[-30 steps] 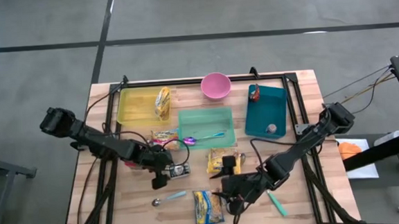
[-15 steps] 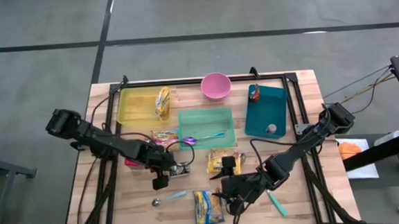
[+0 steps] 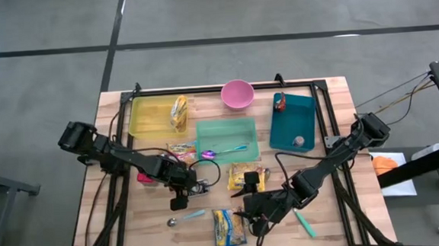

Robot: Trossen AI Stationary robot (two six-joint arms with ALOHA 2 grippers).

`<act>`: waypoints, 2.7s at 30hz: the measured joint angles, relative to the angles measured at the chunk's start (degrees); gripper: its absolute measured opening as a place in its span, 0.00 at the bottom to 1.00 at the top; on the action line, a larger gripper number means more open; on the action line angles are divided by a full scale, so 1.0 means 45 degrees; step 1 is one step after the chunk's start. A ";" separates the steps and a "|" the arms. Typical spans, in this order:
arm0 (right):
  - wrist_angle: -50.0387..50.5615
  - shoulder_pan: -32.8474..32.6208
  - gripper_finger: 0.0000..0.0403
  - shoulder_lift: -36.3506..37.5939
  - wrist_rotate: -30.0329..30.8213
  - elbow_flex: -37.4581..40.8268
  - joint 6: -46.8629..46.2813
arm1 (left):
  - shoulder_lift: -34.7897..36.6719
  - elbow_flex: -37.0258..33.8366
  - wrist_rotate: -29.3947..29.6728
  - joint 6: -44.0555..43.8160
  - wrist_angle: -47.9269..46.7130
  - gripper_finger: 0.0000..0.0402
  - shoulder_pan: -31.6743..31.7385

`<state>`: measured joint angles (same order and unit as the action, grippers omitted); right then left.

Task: Pick & Place Food Item
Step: Put the gold seasoning bottle into the blue bin

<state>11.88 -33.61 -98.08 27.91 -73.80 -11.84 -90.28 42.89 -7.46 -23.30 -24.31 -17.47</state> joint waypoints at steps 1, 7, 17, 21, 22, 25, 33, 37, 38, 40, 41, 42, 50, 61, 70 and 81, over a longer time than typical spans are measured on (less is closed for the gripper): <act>-0.0004 0.0000 0.59 0.0000 -0.0020 0.0000 0.0002 | -0.0001 0.0005 -0.0033 0.0027 -0.0019 0.91 0.0000; -0.0023 0.0000 0.59 -0.0005 -0.0027 0.0000 -0.0037 | -0.0123 0.0010 -0.0087 0.0154 -0.0088 0.83 0.0000; -0.0034 0.0000 0.59 -0.0005 -0.0027 0.0000 -0.0039 | -0.0278 0.0039 0.0168 0.0010 -0.0164 0.69 -0.0004; -0.0034 0.0000 0.59 -0.0005 -0.0016 0.0000 0.0093 | -0.0300 0.0160 -0.0003 0.0136 -0.0316 0.69 -0.0010; -0.0034 0.0000 0.59 -0.0005 -0.0007 0.0000 0.0366 | -0.0312 0.0260 -0.0014 0.0095 -0.0425 0.69 -0.0010; 0.0010 0.0000 0.59 -0.0005 0.0011 0.0000 0.1551 | -0.0345 0.0790 -0.0339 -0.0603 -0.0834 0.69 0.0100; 0.0194 -0.0234 0.59 -0.0005 0.0204 0.0000 0.3794 | -0.0191 0.2270 -0.1216 -0.2939 -0.0891 0.69 0.0397; 0.0494 -0.0225 0.59 -0.0010 0.0457 0.0000 0.4237 | -0.0152 0.2862 -0.1871 -0.2886 -0.0593 0.69 0.0506; 0.0562 -0.0219 0.59 -0.0010 0.0466 0.0000 0.4392 | -0.0152 0.2995 -0.1964 -0.2852 -0.0559 0.69 0.0558; 0.0787 -0.0219 0.59 -0.0010 0.0503 0.0000 0.4758 | -0.0152 0.3290 -0.2070 -0.2684 -0.0555 0.69 0.0680; 0.0928 -0.0220 0.59 -0.0010 0.0503 0.0000 0.4964 | -0.0152 0.3410 -0.2129 -0.2574 -0.0553 0.69 0.0758; 0.1027 -0.0225 0.59 -0.0010 0.0498 0.0000 0.5097 | -0.0147 0.3494 -0.2206 -0.2467 -0.0565 0.69 0.0830; -0.0161 -0.0219 0.59 0.0089 0.0493 -0.0005 0.4597 | -0.0142 0.3648 -0.2545 -0.2202 -0.0584 0.69 0.1327; -0.0186 -0.0174 0.59 0.0313 0.1236 -0.0005 0.4938 | -0.0142 0.3653 -0.3679 -0.2508 -0.0062 0.69 0.2106; 0.1144 0.0269 0.59 0.0542 0.3229 -0.0005 0.2173 | -0.0127 0.3657 -0.4988 -0.2570 0.0529 0.69 0.2992; 0.1325 0.0405 0.59 0.0719 0.3140 -0.0010 0.4127 | -0.0123 0.3657 -0.5713 -0.2387 0.0747 0.69 0.3900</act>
<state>17.84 -31.78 -94.85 42.04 -73.84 6.73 -90.83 59.35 -33.17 -34.04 -20.95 0.07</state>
